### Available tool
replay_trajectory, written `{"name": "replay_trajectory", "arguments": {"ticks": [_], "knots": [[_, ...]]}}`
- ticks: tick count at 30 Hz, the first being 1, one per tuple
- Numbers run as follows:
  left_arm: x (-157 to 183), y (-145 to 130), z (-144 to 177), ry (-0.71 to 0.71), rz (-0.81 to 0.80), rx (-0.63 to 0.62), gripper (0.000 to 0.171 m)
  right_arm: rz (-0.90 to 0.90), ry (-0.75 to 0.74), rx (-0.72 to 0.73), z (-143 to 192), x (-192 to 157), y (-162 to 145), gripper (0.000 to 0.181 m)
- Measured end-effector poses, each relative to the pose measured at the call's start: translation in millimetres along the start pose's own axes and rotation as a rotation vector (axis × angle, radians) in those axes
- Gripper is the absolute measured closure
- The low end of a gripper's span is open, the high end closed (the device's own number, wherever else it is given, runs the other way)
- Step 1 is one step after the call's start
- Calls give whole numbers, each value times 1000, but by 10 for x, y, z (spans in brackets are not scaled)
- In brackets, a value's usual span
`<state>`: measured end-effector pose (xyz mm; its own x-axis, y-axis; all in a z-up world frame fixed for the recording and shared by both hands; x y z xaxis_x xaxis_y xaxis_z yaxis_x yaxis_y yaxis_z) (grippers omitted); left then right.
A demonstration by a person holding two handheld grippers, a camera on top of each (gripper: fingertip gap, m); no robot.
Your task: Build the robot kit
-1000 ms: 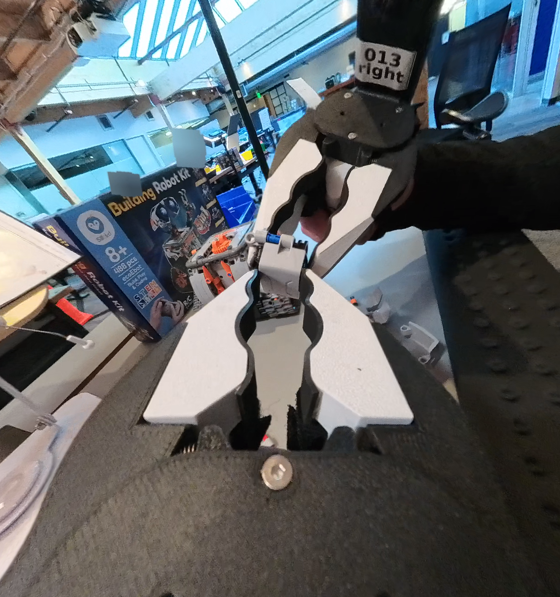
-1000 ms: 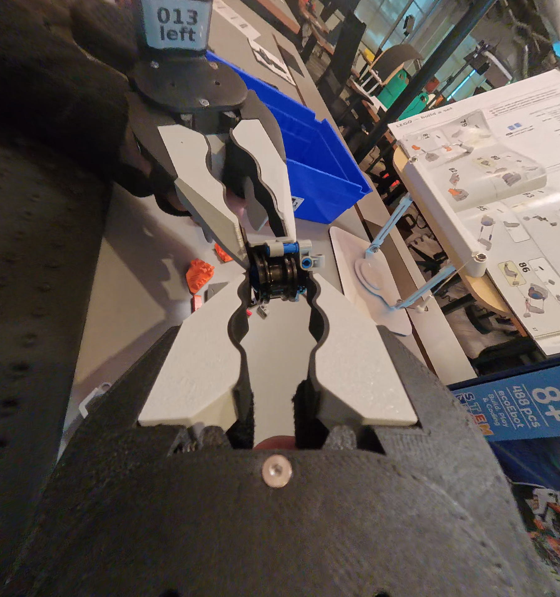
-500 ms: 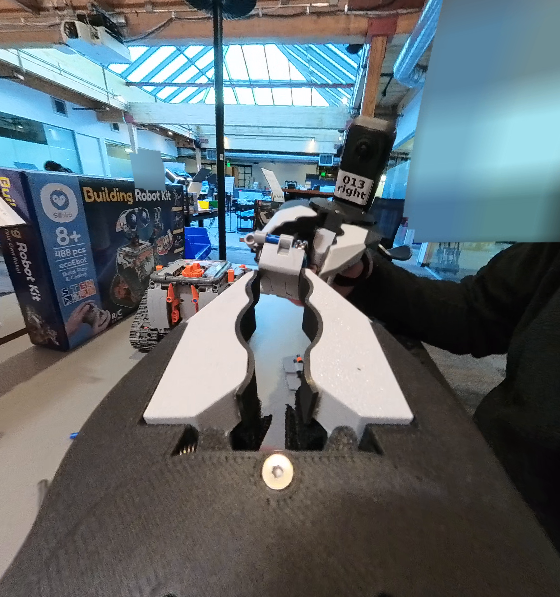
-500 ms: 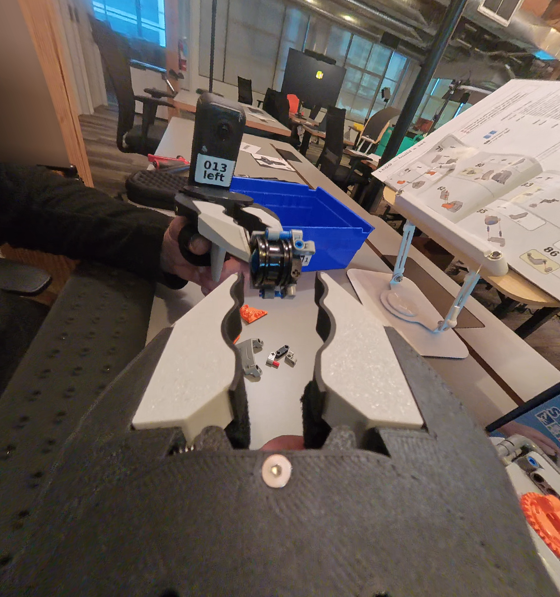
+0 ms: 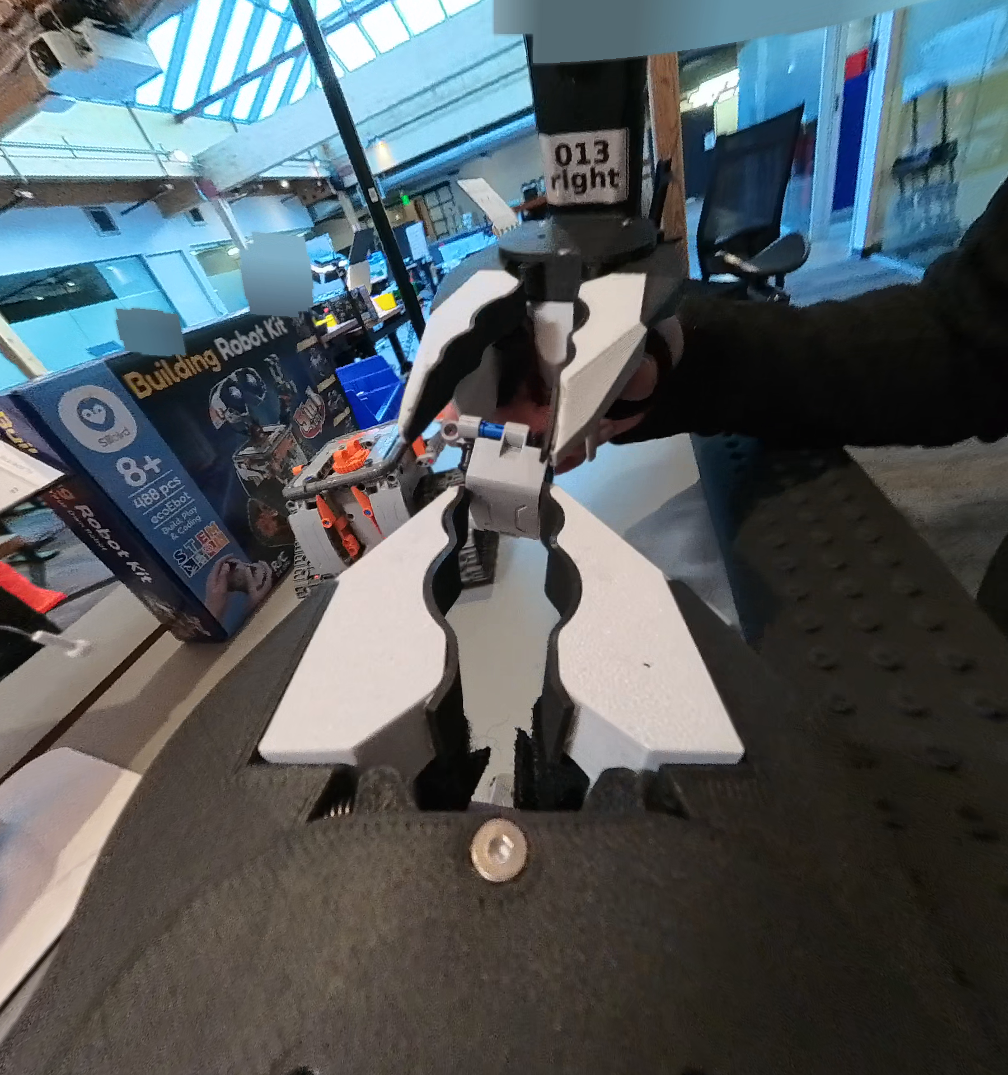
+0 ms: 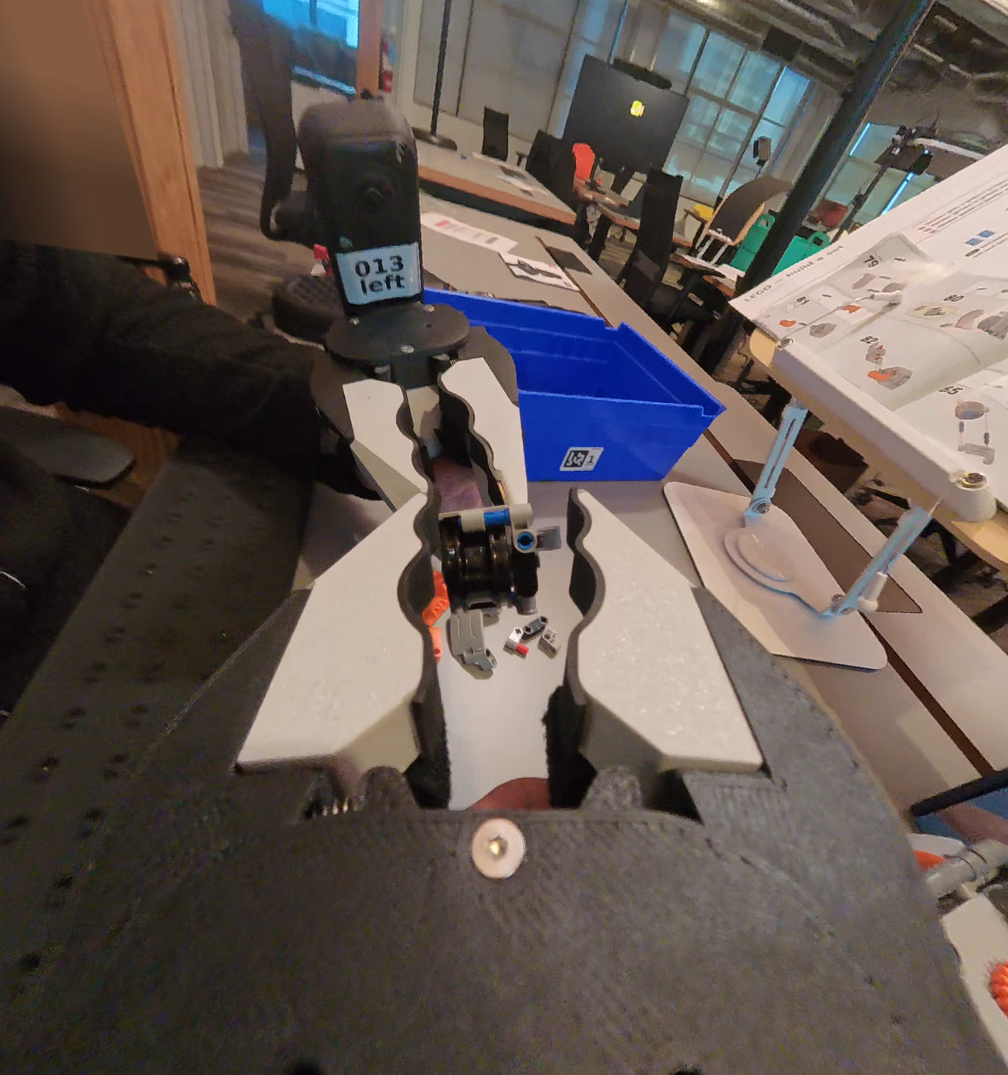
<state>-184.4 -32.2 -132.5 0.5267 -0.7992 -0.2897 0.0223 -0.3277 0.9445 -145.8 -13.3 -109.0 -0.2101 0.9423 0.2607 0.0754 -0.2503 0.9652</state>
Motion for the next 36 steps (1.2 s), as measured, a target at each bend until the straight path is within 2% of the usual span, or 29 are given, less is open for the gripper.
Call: {"name": "replay_trajectory", "arguments": {"ticks": [2,15,29,33,36], "knots": [[-15,-26,-3,18,-34,-25,150,23,14,-22,-13,-34,-33,151],[12,-58,1,25,-124,-83,150,80,38,-21,11,-67,-103,152],[32,-54,-7,2,14,-76,150,198,22,-69,-4,-123,-79,154],[44,-71,-2,-14,31,-76,150,156,34,-71,-9,-127,-94,155],[23,-61,-18,6,26,-57,150,65,56,-7,16,-65,-60,154]]}}
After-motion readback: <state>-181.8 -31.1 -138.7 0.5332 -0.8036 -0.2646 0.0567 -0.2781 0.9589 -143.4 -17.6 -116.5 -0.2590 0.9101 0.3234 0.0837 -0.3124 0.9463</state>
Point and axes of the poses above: each gripper's, where its closed fingertips meet, z back along the fingers, y out of its top, x = y × z across the jaws, the point moved 3 cm from there along z, back along the fingers, and after that the axes turned 11 degrees about x, right-handed, at the moved point
